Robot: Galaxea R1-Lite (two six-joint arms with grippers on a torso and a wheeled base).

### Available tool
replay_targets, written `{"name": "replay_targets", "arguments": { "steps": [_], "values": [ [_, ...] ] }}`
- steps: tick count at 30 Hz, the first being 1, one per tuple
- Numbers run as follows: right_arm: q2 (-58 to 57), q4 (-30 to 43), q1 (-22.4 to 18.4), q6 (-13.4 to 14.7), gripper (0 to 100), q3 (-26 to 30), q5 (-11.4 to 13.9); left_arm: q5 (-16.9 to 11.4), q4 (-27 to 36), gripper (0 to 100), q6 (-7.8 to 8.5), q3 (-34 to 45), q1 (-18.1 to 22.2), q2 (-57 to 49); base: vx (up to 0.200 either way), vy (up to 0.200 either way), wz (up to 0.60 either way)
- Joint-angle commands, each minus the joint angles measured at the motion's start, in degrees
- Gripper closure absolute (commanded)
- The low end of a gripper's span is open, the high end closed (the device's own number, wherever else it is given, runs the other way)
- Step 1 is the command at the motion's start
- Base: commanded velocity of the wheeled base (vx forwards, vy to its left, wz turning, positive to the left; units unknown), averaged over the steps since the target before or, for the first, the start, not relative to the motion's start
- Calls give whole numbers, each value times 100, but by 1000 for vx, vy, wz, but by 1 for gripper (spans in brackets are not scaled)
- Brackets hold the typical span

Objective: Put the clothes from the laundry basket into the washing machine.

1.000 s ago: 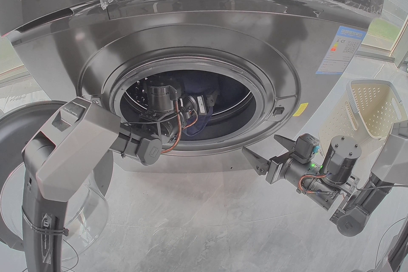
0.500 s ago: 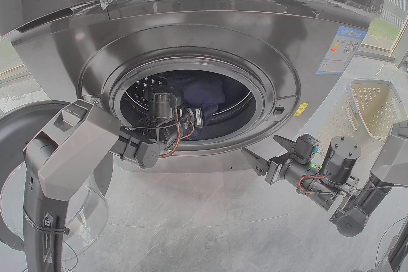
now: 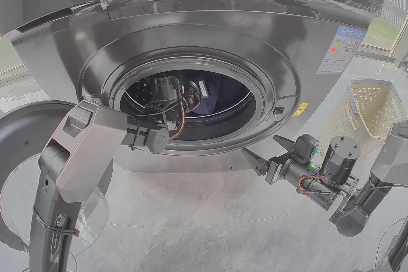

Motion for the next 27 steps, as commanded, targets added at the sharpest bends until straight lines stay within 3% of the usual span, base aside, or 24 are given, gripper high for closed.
{"name": "replay_targets", "arguments": {
  "steps": [1, 14, 15, 24, 27],
  "values": [
    [3, -4, 9, -3, 0, 0, 1, 236, -303, 100, -117, -976, 68, 534, 0, 0, 0],
    [38, -4, 9, -3, 0, 0, 1, 280, -391, 100, -91, -1203, 147, 824, 0, 0, 0],
    [38, -4, 9, -3, 0, 0, 1, 280, -382, 0, -82, -1203, 147, 806, 0, 0, 0],
    [38, -4, 9, 6, 0, 9, 1, 341, -365, 0, -117, -1203, 68, 683, 0, 0, 0],
    [38, -4, 1, -3, 0, 9, 1, 368, -286, 0, -73, -695, -12, 323, 0, 0, 0]
  ]
}}
